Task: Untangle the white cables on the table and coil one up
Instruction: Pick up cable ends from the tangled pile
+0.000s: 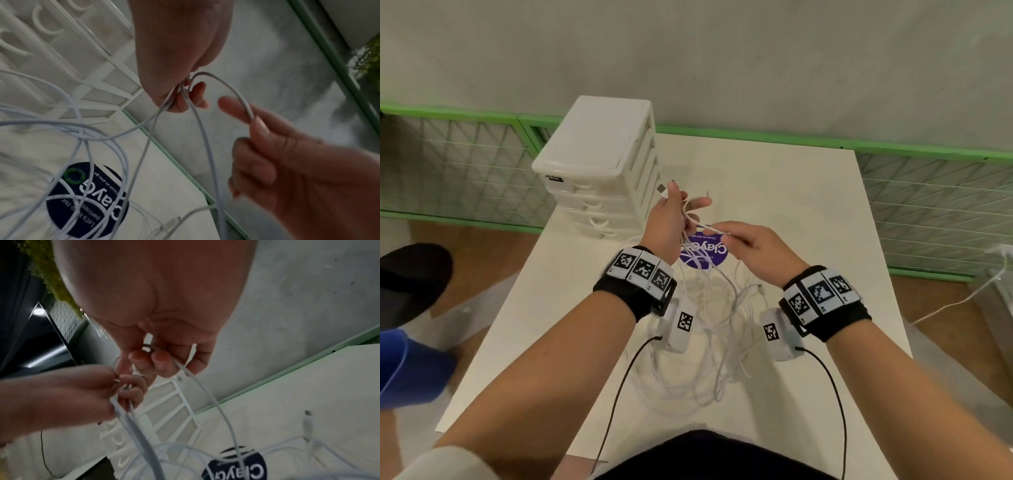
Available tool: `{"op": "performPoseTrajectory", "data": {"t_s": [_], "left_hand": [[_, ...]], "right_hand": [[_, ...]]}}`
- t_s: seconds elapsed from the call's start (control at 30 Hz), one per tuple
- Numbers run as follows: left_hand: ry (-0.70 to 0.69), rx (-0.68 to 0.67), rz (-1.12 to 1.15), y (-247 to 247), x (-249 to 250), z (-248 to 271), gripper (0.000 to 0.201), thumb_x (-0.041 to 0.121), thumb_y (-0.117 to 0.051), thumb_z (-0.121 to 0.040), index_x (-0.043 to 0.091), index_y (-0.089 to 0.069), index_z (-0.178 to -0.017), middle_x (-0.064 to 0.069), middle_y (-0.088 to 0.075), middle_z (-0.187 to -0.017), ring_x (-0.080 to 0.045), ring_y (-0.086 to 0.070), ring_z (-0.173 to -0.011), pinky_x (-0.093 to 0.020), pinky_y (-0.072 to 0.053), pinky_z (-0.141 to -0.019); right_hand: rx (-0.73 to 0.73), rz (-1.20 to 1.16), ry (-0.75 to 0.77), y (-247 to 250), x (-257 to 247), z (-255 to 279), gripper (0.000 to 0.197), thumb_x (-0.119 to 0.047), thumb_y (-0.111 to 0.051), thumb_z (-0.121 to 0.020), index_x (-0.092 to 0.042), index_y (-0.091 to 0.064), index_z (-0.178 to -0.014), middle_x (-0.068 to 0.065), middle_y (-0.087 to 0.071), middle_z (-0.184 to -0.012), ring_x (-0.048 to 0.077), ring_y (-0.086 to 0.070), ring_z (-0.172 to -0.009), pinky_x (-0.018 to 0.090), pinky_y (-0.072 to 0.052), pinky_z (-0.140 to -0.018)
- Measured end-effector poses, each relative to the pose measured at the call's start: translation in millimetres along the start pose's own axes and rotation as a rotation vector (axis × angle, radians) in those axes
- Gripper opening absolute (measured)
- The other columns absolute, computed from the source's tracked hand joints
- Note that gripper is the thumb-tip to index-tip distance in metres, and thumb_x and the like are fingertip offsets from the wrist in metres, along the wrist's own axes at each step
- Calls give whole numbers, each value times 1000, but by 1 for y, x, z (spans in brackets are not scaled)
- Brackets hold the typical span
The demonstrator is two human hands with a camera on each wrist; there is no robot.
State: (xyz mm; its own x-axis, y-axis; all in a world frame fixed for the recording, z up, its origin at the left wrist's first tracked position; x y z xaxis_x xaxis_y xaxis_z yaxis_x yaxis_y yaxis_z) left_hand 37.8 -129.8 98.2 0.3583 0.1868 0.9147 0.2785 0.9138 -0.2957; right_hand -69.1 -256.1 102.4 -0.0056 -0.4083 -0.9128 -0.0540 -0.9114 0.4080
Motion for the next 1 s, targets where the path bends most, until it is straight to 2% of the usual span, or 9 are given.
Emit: {"op": "performPoseTrajectory", "data": {"t_s": [0.03,0.13,0.27,0.4,0.57,0.67,0.8,0.9,1.0], "left_hand": [[-7,-9,2,3,4,2,37,45,-28,-103,15,-42,-87,-3,-70,-82,-9,-44,-42,-21,-32,-42],[-6,-12,43,6,14,11,34,44,-31,-103,16,-43,-87,1,-64,-72,-8,-41,-44,-20,-33,-44],[-39,-113,28,2,20,26,39,44,-30,-103,19,-36,-74,9,-37,-52,-6,-27,-41,-22,-19,-46],[-76,-227,-108,-2,14,44,41,44,-28,-103,19,-32,-71,9,-23,-52,-7,-19,-44,-19,-20,-43],[-70,-353,-181,-8,8,69,43,43,-26,-104,15,-49,-80,8,-31,-53,-8,-24,-48,-22,-19,-48],[-94,-313,-268,-5,12,75,51,47,-25,-103,10,-59,-92,2,-41,-53,-11,-36,-46,-24,-30,-47],[-110,-207,-321,4,14,76,54,50,-29,-101,9,-58,-80,-1,-52,-52,-14,-48,-42,-24,-41,-45],[-91,-181,-320,8,13,76,57,54,-33,-98,6,-57,-80,-2,-52,-45,-15,-51,-38,-22,-42,-44],[-48,-188,-296,11,13,78,54,57,-35,-96,11,-48,-70,1,-40,-40,-12,-39,-34,-19,-34,-38]], "right_hand": [[-3,5,-16,-4,1,5,29,-11,-47,-97,-23,-63,-118,-17,-64,-104,-16,-54,-85,5,-36,-79],[8,86,-77,-13,6,17,31,-11,-48,-96,-20,-63,-121,-22,-57,-74,-14,-52,-67,4,-36,-68],[84,143,-97,-18,5,25,38,-3,-41,-92,-16,-66,-118,-17,-57,-85,-10,-55,-79,12,-42,-80],[344,63,12,-12,-22,25,33,-25,-40,-93,-17,-68,-108,-9,-63,-82,9,-59,-77,24,-46,-77],[329,137,-19,-19,-40,8,33,-35,-43,-98,-9,-63,-90,13,-67,-78,29,-62,-76,41,-50,-78],[345,-14,-25,-27,-43,8,19,-28,-51,-95,-15,-65,-91,5,-69,-70,21,-67,-68,32,-53,-75],[331,-36,28,-36,-49,14,18,-23,-58,-92,-13,-70,-84,-2,-64,-59,17,-64,-60,31,-52,-75],[287,-56,25,-40,-54,18,19,-18,-59,-91,-9,-72,-79,0,-64,-59,11,-60,-57,19,-46,-71],[292,-6,-4,-43,-53,18,16,-22,-64,-87,-18,-74,-75,6,-69,-69,20,-62,-71,33,-48,-75]]}}
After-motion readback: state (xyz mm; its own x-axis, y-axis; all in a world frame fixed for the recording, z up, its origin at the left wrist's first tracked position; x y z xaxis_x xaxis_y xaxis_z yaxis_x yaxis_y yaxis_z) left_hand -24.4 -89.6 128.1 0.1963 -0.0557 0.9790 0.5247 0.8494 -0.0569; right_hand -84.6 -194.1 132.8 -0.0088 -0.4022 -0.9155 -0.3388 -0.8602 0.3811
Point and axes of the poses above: each hand's wrist, its own z-axis away from the middle knuckle, its own y-axis out of the back of the hand, x = y × z, the point moved 1 cm from there along -z, towards the middle knuckle
